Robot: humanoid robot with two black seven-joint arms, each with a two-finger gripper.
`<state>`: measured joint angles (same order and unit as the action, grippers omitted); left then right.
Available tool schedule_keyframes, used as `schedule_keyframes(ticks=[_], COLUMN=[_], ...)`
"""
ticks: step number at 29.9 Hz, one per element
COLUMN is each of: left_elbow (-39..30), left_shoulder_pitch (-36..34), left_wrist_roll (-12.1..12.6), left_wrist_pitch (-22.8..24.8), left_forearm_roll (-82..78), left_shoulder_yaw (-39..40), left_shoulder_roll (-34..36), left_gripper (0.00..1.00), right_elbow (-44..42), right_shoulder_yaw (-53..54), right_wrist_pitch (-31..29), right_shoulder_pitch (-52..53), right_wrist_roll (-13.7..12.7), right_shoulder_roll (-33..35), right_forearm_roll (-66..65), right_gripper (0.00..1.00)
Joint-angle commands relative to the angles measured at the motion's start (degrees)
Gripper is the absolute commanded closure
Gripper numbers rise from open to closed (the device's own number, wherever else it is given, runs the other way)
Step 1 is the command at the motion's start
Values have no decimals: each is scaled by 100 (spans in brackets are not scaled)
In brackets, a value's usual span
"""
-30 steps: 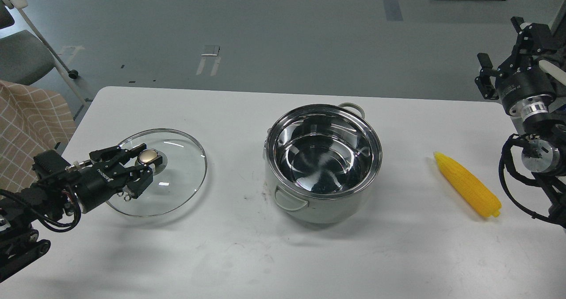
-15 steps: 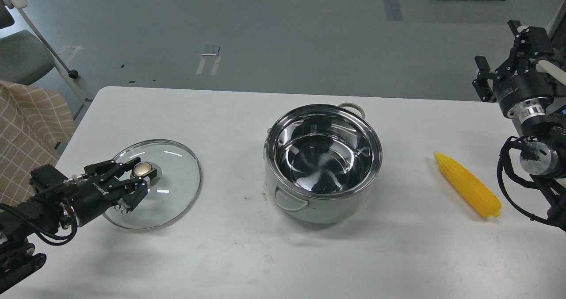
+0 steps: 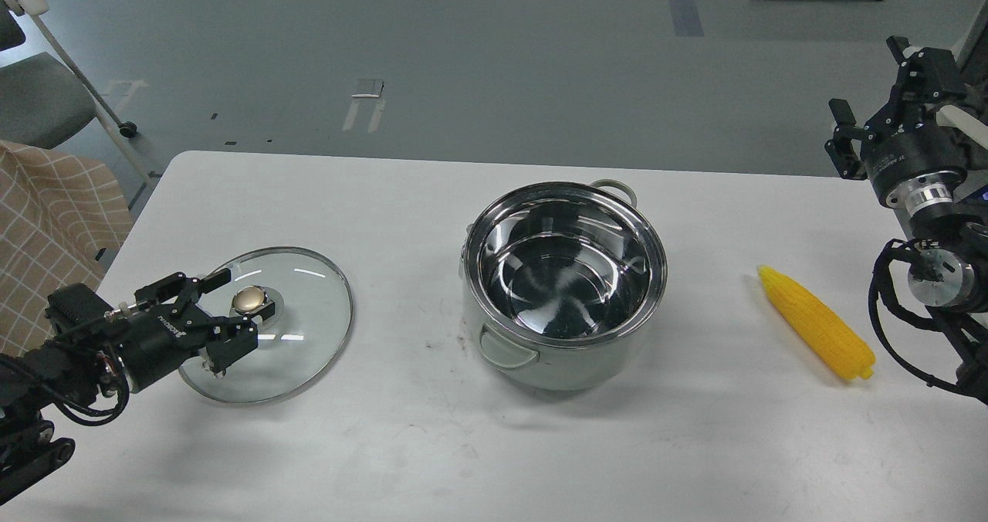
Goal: Open pot and put corn in
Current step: 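Open the left gripper and raise the left arm away from the lid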
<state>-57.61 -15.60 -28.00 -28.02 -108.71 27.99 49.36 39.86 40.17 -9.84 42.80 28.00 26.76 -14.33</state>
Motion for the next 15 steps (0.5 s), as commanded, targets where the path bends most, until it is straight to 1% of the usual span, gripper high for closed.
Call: schedule_keyframes(ticks=[1, 4, 7, 8, 10, 12, 14, 15], left_elbow=[-83, -127, -127, -127, -127, -127, -127, -127], left_shoulder_pitch=[-118, -522, -1048, -1250, -1480, -1849, -2235, -2350], left_wrist_roll=[0, 0, 0, 0, 0, 0, 0, 0], left_wrist_pitch=[2, 2, 15, 198, 366, 709, 1374, 1534], left_forearm_roll=[464, 1026, 1990, 2377, 2722, 3170, 3923, 4154], left_shoulder_yaw=[163, 172, 172, 172, 163, 172, 207, 224], left_shoulder_roll=[179, 276, 276, 267, 241, 188, 66, 4], left_gripper=[6, 5, 5, 5, 5, 5, 5, 5], right_elbow=[39, 136, 276, 407, 557, 742, 882, 927], right_shoulder_yaw=[0, -27, -70, -71, -71, -106, -507, -667], right_wrist_pitch=[-9, -27, -35, -35, -35, -53, -97, -106], right_shoulder_pitch=[9, 26, 88, 114, 167, 333, 631, 728], right_wrist_roll=[0, 0, 0, 0, 0, 0, 0, 0], right_shoulder_roll=[40, 118, 390, 513, 680, 1067, 1470, 1551], right_forearm_roll=[-9, -87, -525, -753, -966, -1317, -1930, -2099], right_gripper=[0, 0, 0, 0, 0, 0, 0, 0])
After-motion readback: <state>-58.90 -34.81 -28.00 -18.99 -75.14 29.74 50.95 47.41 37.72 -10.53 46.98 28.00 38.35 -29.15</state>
